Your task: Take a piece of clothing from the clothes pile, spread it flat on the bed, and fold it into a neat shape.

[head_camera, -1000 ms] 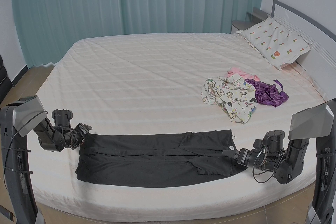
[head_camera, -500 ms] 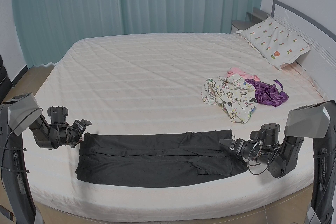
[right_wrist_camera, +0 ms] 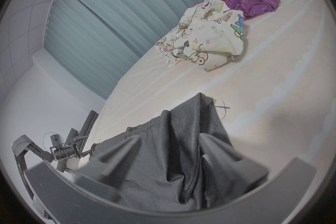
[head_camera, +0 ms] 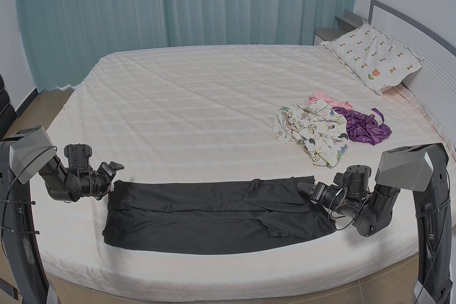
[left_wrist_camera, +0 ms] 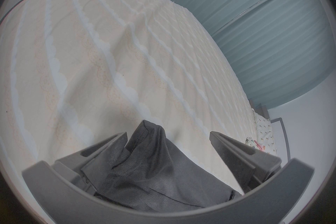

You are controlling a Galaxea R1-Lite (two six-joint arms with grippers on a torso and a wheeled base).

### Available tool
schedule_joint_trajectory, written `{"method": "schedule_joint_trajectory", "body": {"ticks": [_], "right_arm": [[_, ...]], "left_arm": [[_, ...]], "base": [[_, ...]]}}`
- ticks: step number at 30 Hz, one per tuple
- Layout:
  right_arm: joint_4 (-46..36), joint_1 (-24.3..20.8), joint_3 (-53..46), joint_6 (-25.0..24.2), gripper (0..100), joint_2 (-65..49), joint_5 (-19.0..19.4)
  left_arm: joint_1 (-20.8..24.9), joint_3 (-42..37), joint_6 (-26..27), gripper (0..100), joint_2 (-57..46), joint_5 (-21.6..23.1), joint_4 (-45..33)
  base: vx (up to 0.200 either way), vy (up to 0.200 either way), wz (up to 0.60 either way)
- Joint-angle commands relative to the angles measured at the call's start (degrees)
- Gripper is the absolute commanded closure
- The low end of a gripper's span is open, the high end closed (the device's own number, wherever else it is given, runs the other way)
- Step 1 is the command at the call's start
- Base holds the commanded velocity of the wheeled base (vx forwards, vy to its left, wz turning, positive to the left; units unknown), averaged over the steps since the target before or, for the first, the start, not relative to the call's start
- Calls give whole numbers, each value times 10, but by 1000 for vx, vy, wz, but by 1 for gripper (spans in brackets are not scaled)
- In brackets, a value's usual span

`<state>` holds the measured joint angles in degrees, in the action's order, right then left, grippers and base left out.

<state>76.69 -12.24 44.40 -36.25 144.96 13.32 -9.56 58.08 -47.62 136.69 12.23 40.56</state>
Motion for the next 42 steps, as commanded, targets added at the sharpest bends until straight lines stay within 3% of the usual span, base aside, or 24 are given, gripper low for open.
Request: {"method": "schedule_joint_trajectory", "body": {"ticks": [1, 14, 26, 27, 42], "right_arm": [[-1, 1, 14, 0, 100, 13, 0], [-1, 30, 57, -59, 100, 20, -8], [-26, 34, 54, -58, 100, 23, -4], [-29, 34, 54, -58, 0, 22, -4], [10, 42, -6, -63, 0, -20, -3]], "left_arm": [[1, 0, 0, 0, -1, 0, 0], [1, -6, 0, 0, -2, 0, 3], [1, -7, 0, 0, -2, 0, 3], [1, -7, 0, 0, -2, 0, 3], [0, -36, 4, 0, -26, 3, 9]], "base": [[0, 0, 0], [0, 0, 0], [0, 0, 0], [0, 0, 0], [0, 0, 0]]}}
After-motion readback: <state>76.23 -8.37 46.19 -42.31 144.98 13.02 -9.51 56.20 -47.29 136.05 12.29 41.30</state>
